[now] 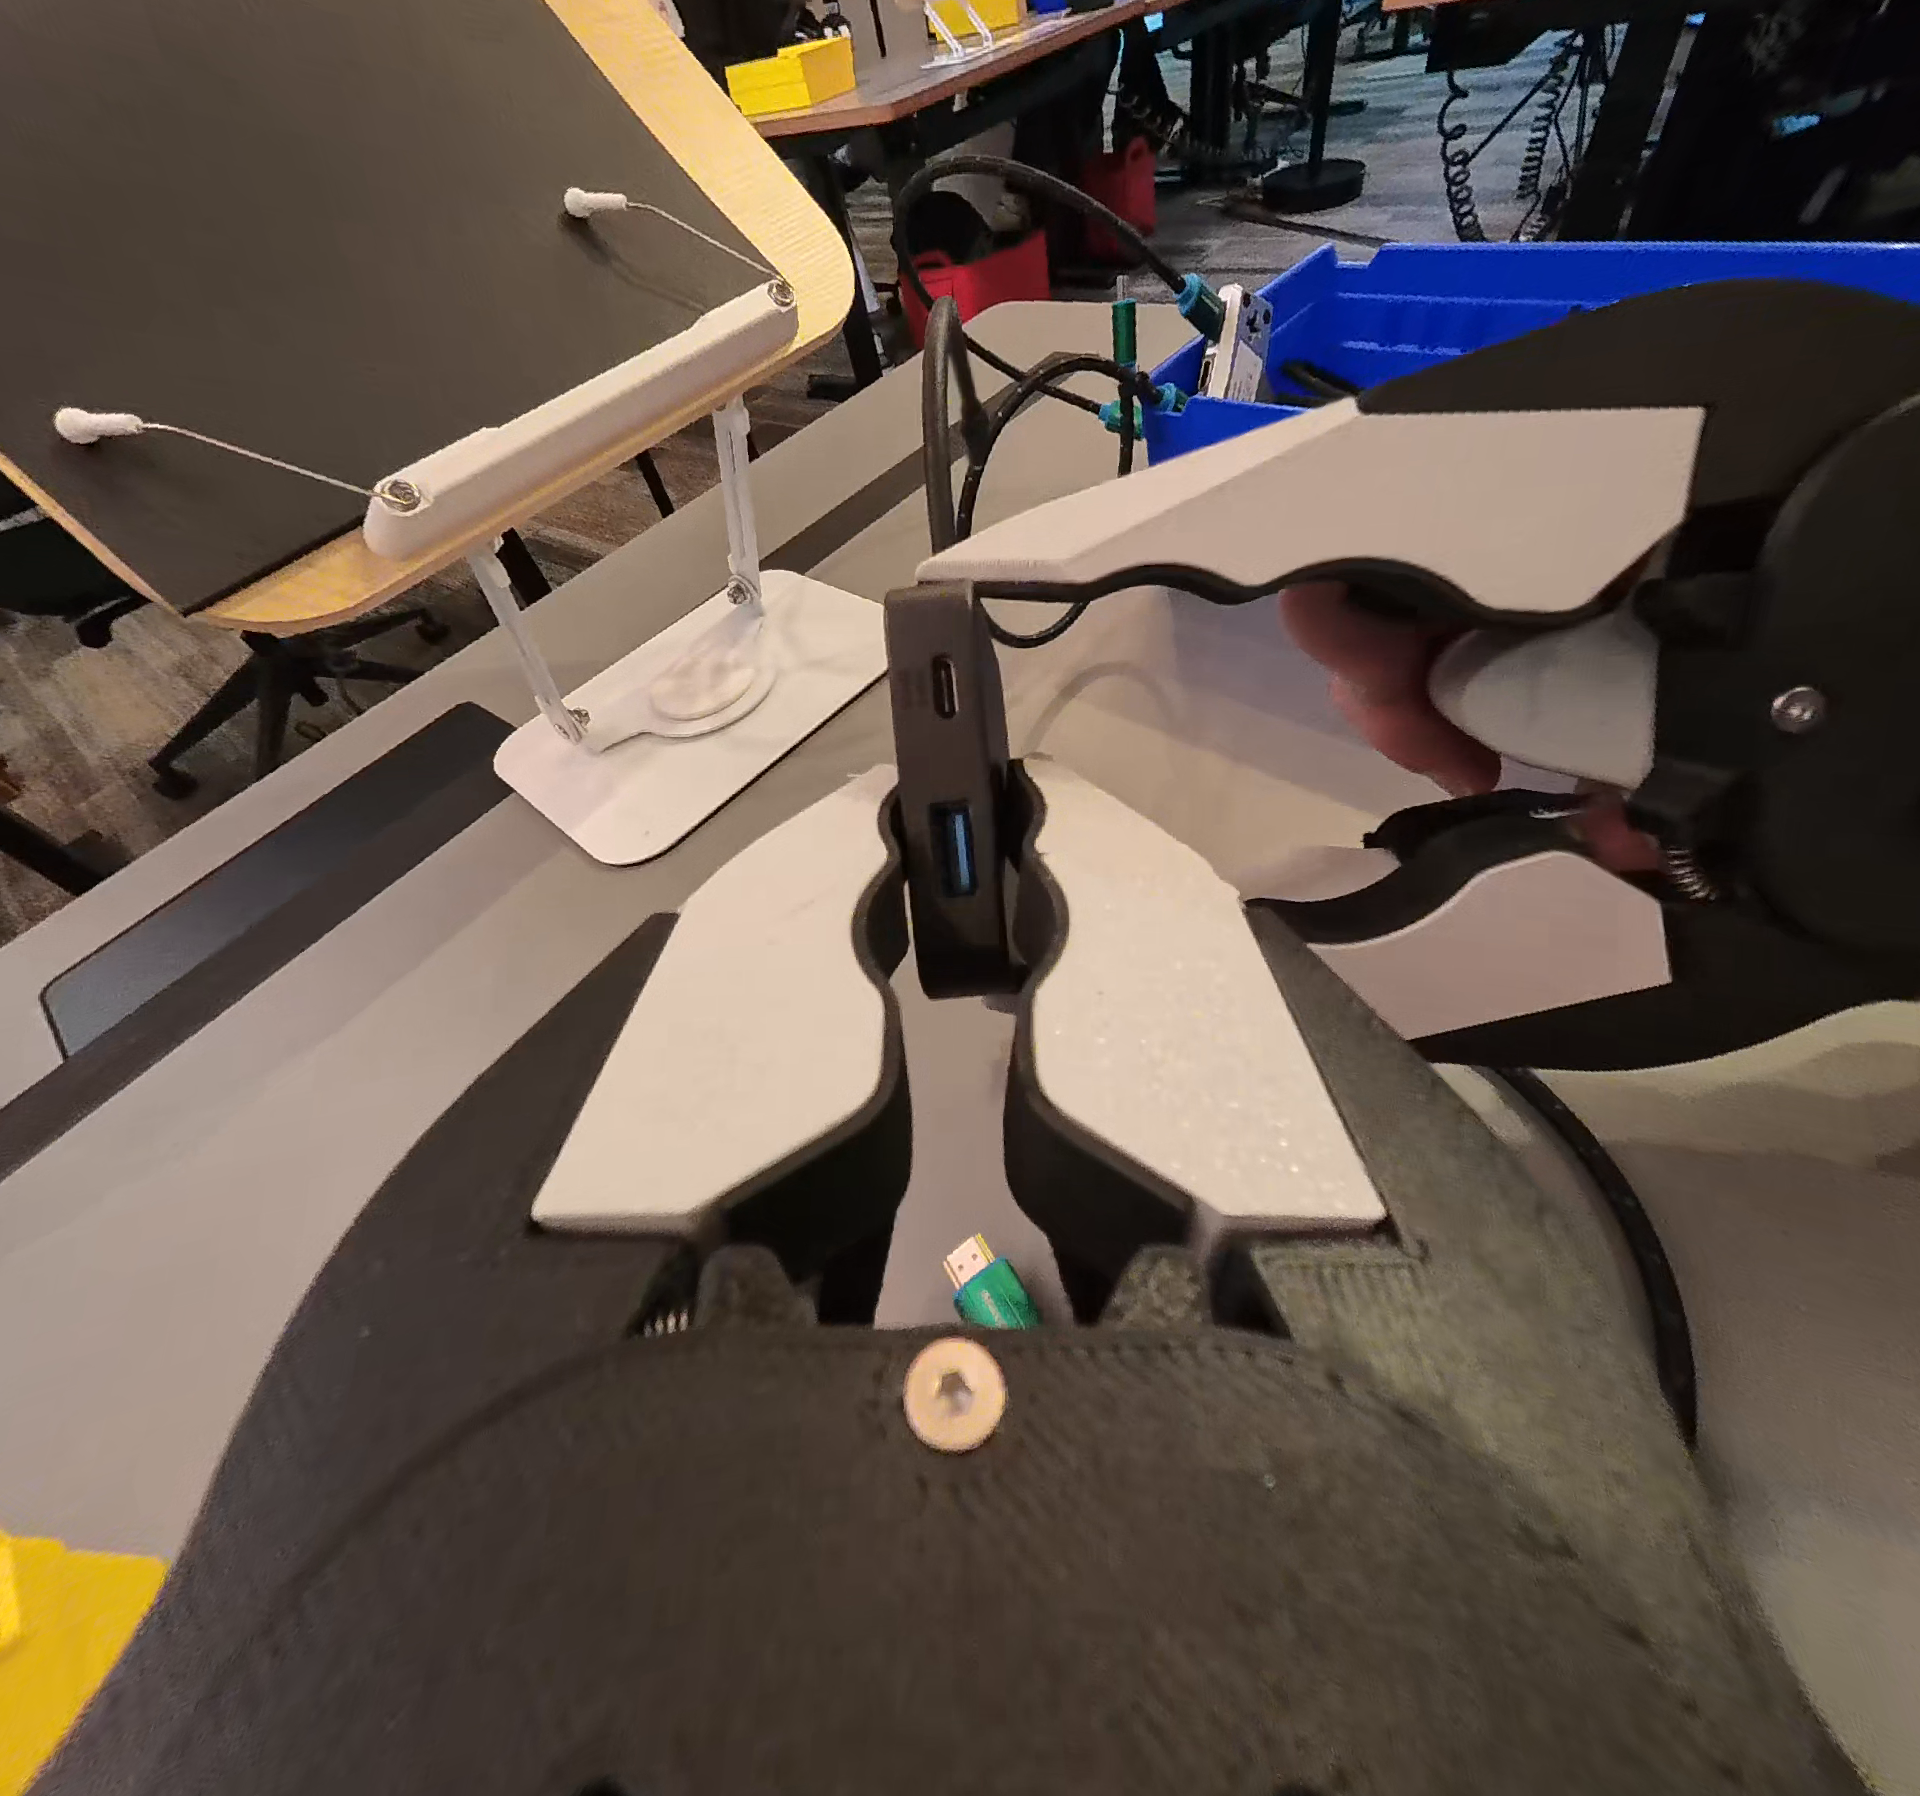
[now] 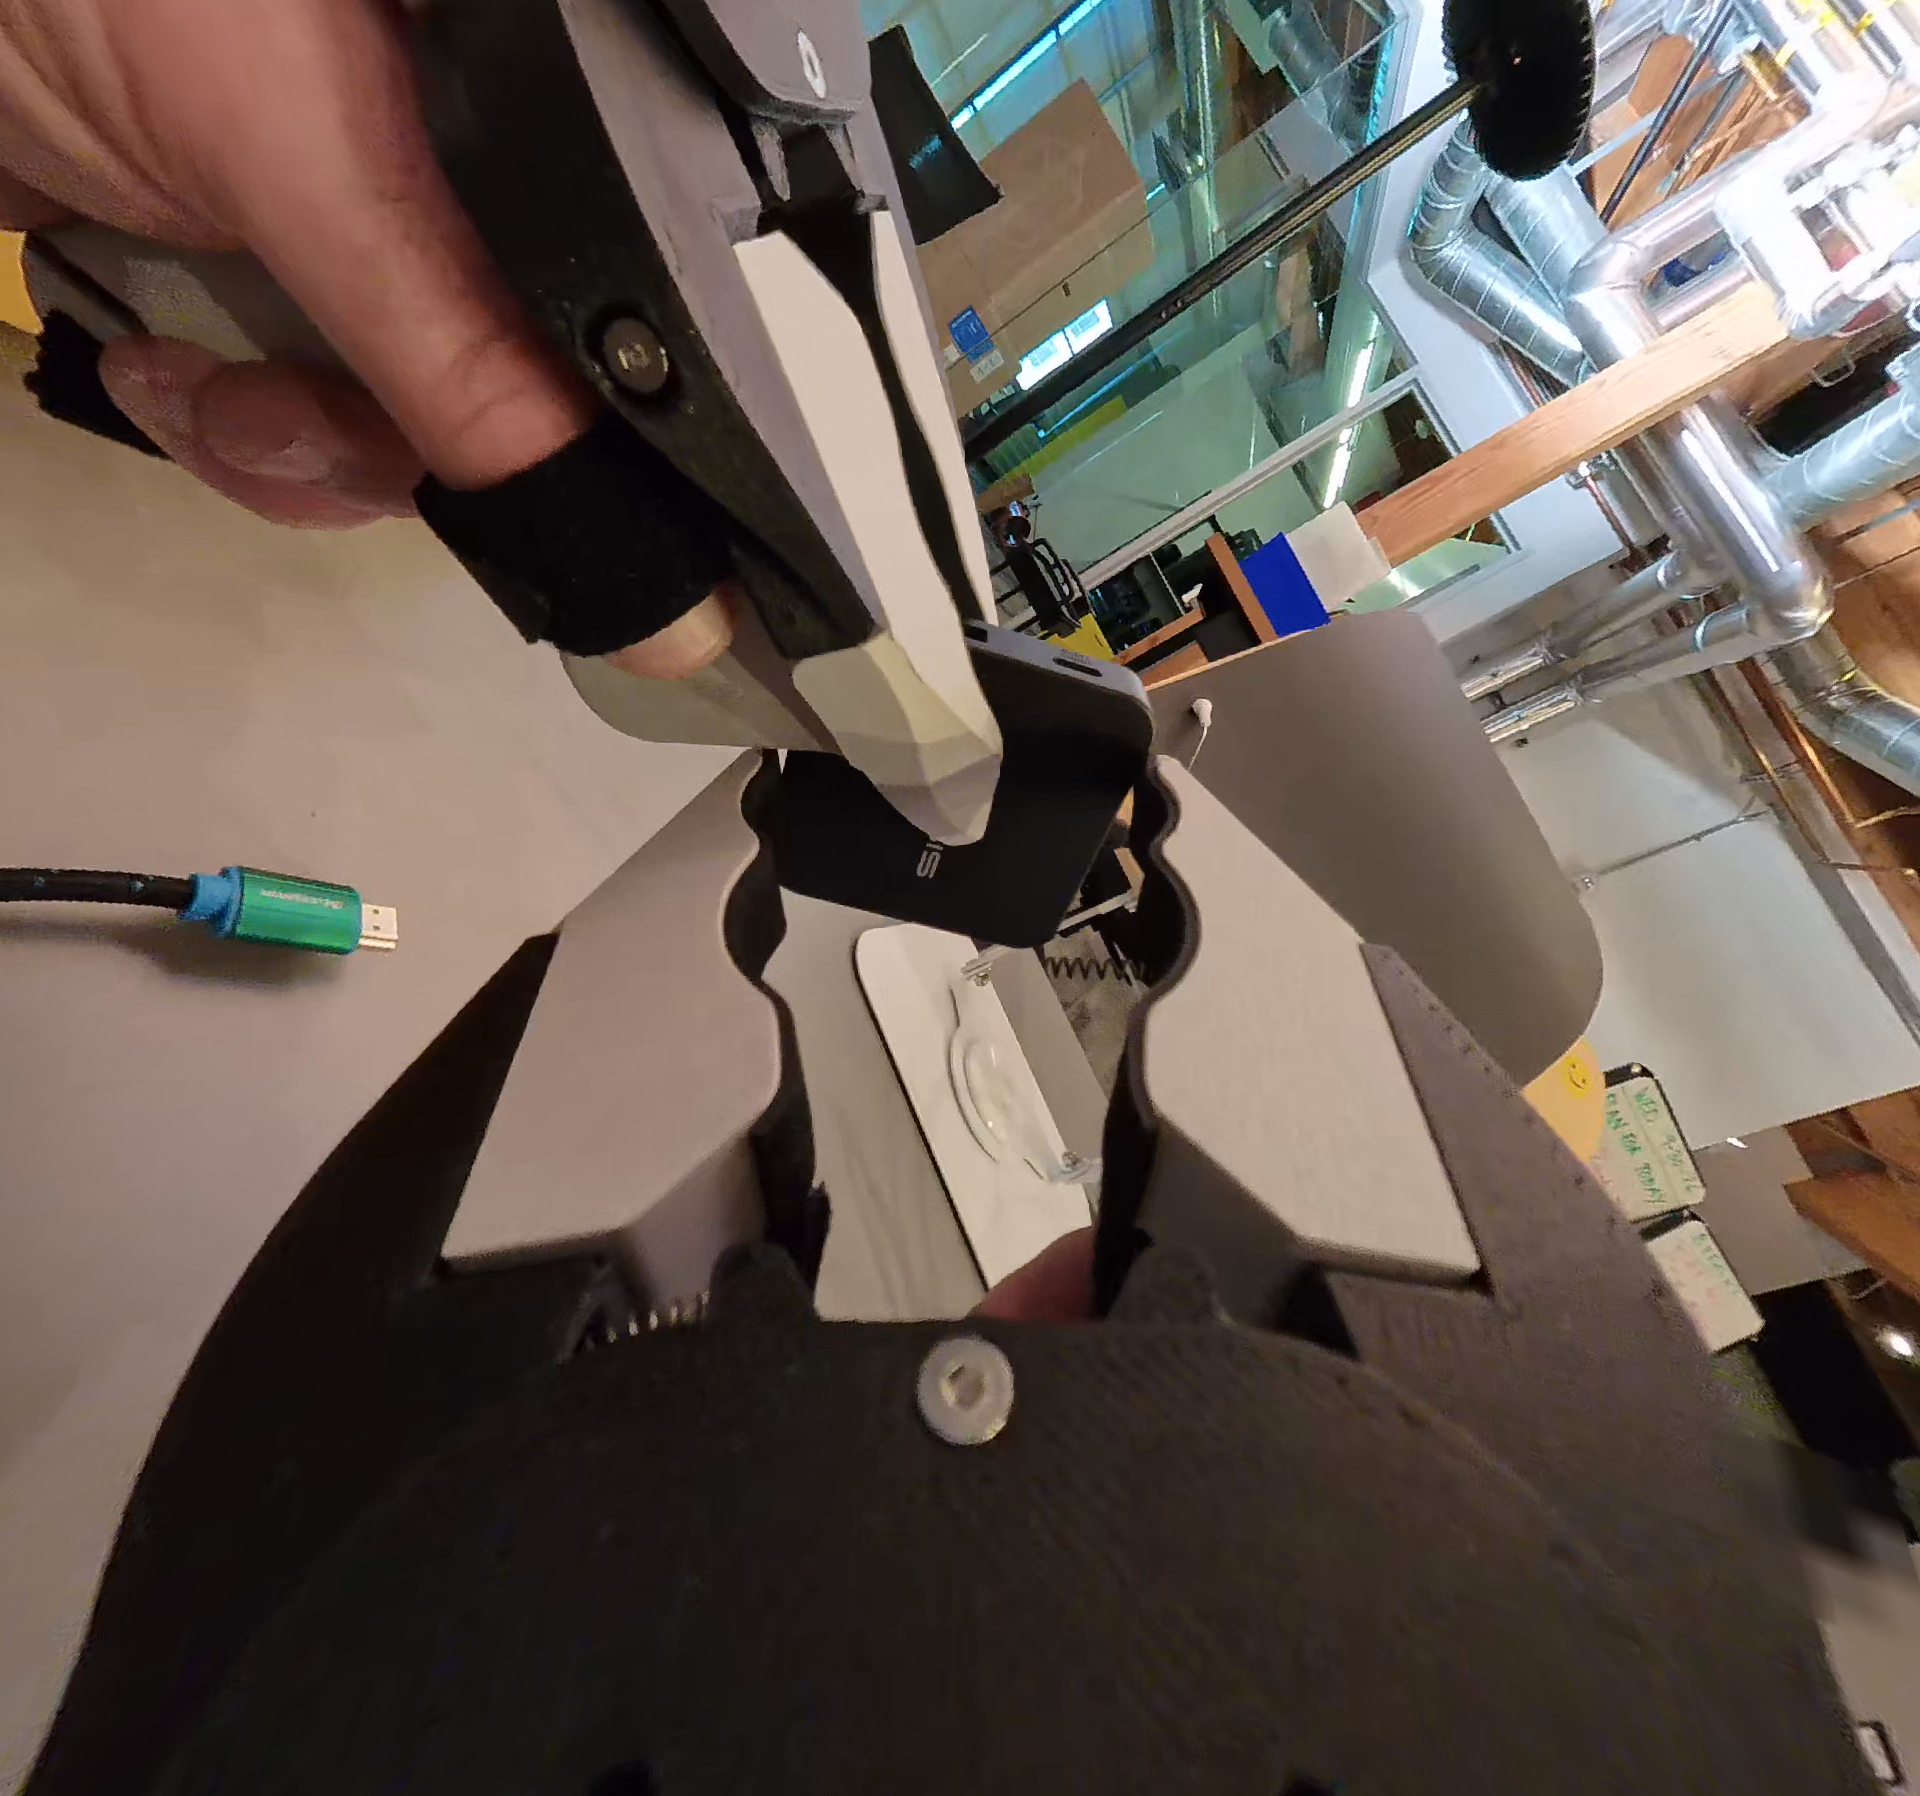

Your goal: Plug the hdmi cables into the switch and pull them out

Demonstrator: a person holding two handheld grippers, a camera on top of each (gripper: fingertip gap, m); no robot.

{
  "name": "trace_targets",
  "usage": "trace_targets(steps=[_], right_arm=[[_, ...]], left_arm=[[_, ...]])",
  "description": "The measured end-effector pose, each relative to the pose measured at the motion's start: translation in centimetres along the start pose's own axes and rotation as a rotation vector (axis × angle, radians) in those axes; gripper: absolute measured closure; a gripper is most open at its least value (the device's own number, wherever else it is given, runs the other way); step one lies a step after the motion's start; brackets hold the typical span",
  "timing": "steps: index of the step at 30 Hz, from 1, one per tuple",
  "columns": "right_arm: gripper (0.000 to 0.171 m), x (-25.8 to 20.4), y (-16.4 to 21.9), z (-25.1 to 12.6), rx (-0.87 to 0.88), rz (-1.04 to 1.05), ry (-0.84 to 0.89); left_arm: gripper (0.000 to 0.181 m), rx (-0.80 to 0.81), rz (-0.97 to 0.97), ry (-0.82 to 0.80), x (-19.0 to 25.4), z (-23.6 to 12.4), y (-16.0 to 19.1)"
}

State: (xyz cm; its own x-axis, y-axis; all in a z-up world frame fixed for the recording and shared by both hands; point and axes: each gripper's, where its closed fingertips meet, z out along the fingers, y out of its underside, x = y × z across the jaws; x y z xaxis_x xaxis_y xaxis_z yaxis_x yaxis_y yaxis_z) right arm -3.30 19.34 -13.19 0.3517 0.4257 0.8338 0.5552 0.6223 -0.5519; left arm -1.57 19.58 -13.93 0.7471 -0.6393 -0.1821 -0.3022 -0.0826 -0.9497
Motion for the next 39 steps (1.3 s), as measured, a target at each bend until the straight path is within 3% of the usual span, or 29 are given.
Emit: trace_targets(steps=[5, 10, 17, 20, 24, 27, 32, 39], right_arm=[[0.107, 0.0, 0.4, 0.0, -0.010, 0.009, -0.045], [0.105, 1.1, 0.7, -0.8, 0.012, 0.033, -0.074], [0.109, 0.7, 0.1, -0.8, -0.008, -0.113, -0.083], [0.125, 0.3, 0.5, -0.6, -0.029, -0.148, -0.072], [0.146, 0.2, 0.8, -0.8, -0.028, -0.207, -0.071], [0.152, 0.0, 0.6, -1.1, -0.017, -0.173, -0.106], [0.160, 0.5, 0.6, -1.5, 0.054, 0.032, -0.144], [0.160, 3.1, 0.0, -2.9, 0.243, 0.418, -0.214]], left_arm=[[0.168, -0.021, 0.103, -0.088, -1.3, -0.4, -0.1], [0.168, -0.102, 0.450, -0.253, -3.0, -1.4, -1.1], [0.168, -0.287, 0.772, -0.244, -1.5, -1.2, 0.0], [0.168, -0.323, 0.846, -0.212, -0.4, -1.0, 0.6], [0.168, -0.326, 0.908, -0.178, 0.3, -1.1, 0.5], [0.167, -0.321, 0.931, -0.166, 0.4, -1.2, 0.4], [0.157, -0.258, 0.891, -0.168, 0.3, -1.8, -1.3], [0.140, -0.174, 0.695, -0.123, -1.7, -3.7, -3.4]])
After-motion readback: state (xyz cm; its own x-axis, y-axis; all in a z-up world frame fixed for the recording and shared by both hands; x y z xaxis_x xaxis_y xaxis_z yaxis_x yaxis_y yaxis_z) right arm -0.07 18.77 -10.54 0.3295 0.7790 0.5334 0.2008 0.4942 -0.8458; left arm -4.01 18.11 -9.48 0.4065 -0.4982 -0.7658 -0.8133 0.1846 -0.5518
